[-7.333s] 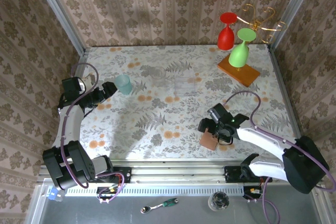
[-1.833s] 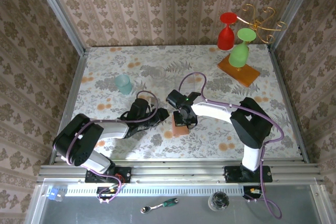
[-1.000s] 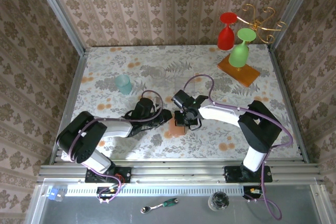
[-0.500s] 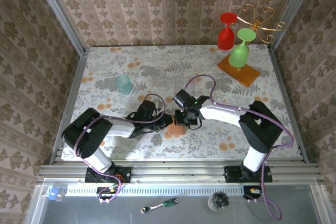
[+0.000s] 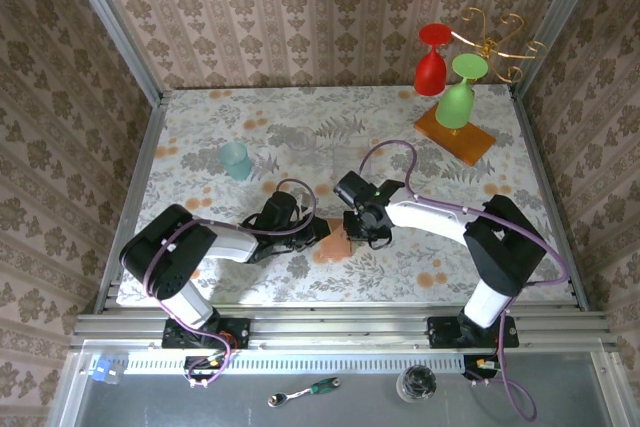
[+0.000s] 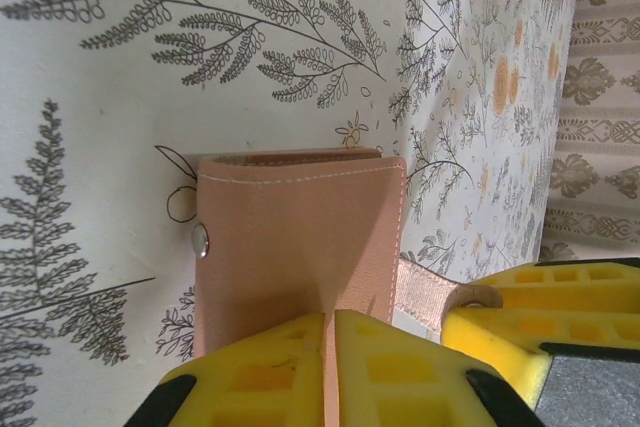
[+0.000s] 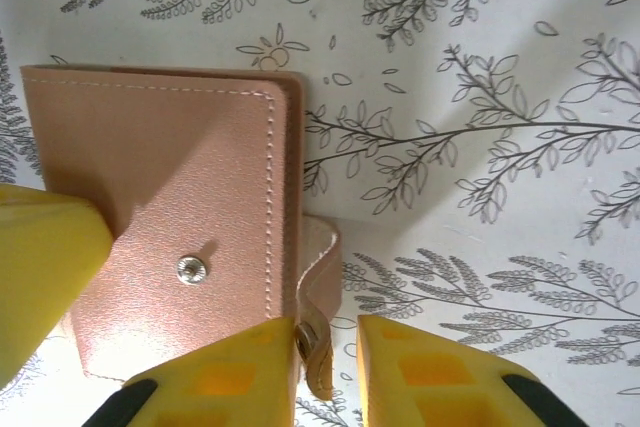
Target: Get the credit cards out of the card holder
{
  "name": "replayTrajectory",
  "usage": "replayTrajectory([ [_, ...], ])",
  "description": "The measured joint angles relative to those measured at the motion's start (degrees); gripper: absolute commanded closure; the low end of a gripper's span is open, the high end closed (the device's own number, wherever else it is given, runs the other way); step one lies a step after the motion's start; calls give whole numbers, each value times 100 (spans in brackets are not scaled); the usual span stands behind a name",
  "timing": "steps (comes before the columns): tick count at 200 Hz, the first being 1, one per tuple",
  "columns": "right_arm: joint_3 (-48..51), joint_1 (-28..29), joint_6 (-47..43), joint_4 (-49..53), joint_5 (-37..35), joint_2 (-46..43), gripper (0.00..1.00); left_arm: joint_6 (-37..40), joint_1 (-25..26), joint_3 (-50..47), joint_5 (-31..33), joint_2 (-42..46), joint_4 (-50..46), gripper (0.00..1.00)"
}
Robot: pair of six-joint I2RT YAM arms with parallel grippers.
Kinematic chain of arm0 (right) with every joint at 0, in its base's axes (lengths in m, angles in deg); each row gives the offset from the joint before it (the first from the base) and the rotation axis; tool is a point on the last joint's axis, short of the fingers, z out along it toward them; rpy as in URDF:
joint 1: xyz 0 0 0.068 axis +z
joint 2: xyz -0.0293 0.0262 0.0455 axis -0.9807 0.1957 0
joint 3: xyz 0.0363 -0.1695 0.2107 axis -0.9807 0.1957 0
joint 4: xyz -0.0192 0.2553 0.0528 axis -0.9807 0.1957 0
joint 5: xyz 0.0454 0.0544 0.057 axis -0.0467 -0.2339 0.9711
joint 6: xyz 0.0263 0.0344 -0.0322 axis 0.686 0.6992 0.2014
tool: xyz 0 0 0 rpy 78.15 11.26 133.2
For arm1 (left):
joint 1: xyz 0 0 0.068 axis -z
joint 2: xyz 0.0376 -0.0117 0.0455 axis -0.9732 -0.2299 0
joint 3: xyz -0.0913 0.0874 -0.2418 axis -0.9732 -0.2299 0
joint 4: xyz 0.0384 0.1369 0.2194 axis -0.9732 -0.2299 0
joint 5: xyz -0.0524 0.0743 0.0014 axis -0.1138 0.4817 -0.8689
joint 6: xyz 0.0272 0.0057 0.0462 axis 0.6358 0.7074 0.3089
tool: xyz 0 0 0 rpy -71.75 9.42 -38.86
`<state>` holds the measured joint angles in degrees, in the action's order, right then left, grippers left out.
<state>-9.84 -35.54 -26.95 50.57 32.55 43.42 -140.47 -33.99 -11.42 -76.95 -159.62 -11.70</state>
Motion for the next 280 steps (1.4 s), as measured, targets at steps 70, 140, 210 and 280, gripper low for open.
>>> replayTrajectory([
  [70, 83, -166, -39, -81, 57, -39, 73, 0, 0, 13, -13, 9, -31, 87],
  [140, 87, -232, -37, -496, 369, 251, 76, 2, 0, 101, -13, 144, -378, 87],
  [210, 122, -254, -42, -667, 485, 463, 80, 4, 0, 151, -11, 203, -520, 86],
  [280, 129, -280, -39, -693, 531, 551, 86, 4, 0, 153, -11, 203, -562, 85],
])
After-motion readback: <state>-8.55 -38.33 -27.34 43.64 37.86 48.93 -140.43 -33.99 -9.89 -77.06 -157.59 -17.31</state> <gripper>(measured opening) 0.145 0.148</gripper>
